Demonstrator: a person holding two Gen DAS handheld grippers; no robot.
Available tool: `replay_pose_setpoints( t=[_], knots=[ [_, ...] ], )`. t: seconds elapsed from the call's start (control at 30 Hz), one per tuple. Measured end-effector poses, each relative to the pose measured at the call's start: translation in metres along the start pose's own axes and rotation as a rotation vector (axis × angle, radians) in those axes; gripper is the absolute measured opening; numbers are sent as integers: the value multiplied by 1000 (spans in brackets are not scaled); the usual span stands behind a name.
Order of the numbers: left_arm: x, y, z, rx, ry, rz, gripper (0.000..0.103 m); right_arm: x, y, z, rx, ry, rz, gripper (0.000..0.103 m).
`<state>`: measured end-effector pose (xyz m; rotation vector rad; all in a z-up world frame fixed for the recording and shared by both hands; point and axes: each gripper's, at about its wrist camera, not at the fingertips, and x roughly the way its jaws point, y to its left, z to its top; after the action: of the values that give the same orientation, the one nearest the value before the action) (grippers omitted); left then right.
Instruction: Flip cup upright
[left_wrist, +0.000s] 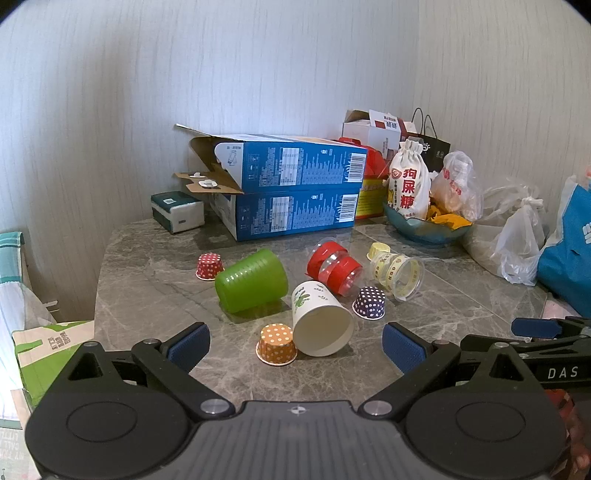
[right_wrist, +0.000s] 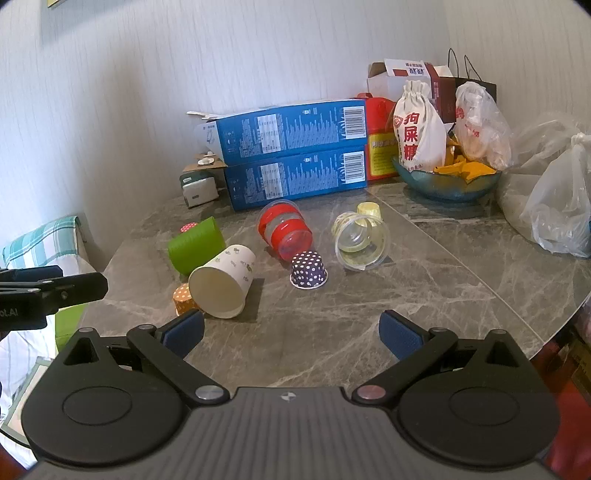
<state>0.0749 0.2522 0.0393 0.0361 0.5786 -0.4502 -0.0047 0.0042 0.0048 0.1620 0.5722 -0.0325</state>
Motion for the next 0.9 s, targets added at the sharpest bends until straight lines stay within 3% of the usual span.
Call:
replay_pose_setpoints(
  t=[0.9],
  knots=[
    [-3, 3, -1, -4, 0, -3, 101, 0, -5, -2, 29, 14, 4, 102]
  ],
)
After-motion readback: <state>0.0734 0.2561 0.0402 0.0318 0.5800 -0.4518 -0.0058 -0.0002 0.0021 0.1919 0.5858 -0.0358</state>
